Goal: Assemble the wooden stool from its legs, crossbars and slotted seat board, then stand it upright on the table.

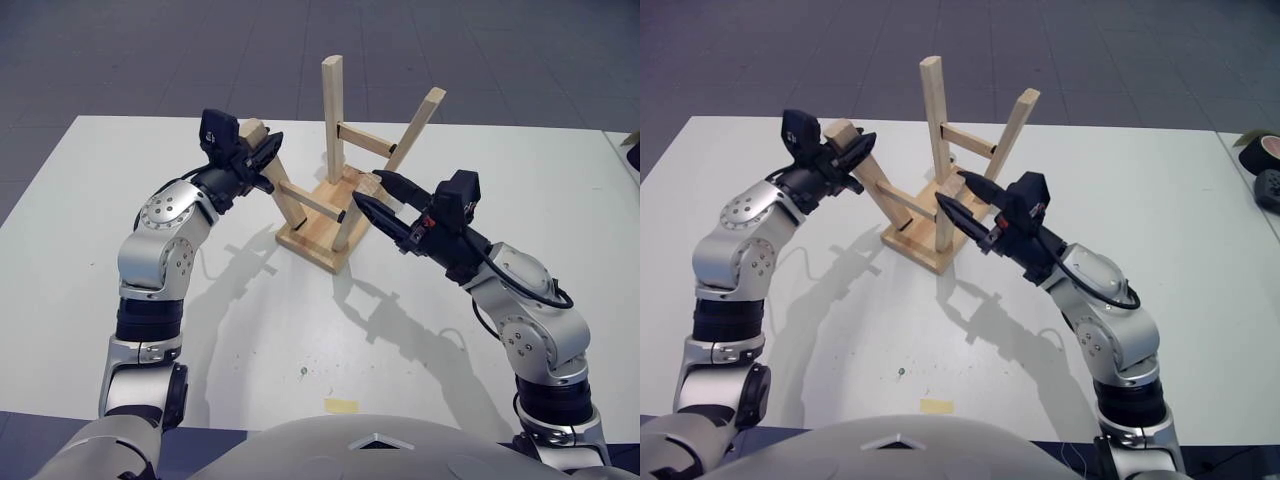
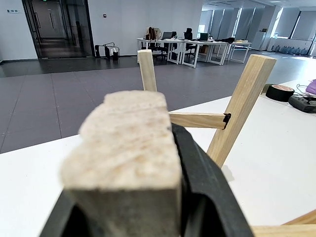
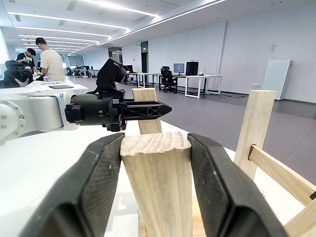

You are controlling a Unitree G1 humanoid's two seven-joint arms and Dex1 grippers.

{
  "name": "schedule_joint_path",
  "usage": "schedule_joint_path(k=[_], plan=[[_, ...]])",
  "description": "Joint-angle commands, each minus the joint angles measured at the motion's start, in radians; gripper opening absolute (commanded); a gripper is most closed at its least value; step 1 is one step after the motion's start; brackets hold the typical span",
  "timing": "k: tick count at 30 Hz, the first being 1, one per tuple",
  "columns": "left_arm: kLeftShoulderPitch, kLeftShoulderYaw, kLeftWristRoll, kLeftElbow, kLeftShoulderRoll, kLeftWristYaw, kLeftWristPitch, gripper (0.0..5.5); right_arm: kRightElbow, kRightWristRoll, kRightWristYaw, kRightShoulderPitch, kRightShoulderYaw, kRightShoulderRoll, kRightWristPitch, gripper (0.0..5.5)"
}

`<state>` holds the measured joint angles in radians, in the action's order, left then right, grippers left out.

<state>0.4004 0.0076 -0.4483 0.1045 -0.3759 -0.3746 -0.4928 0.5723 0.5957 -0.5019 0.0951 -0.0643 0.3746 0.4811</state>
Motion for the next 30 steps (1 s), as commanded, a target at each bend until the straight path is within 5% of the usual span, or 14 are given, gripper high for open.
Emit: schedule_joint_path(k=[1,10,20,30], plan=[[-0.119,-0.079,0.145,0.001,-0.020,0.054,-0.010,1.12,-0.007,0.044,0.034,0.049,0.031,-0.027,0.039,2.11],[-0.085,-0.026,0.115,0.028,-0.022,0.102,-0.003,1.16,-0.013,0.124,0.045,0.123,0.099,-0.060,0.076,2.11],[-0.057,0.003,0.091,0.024,-0.024,0.098,-0.012,1.16,0.001,0.243,0.119,0.171,0.173,-0.073,0.119,3.91],[0.089,0.198,-0.157,0.144,0.068,0.153,-0.152,3.09,-0.023,0.240,0.126,0.175,0.168,-0.059,0.107,5.40]])
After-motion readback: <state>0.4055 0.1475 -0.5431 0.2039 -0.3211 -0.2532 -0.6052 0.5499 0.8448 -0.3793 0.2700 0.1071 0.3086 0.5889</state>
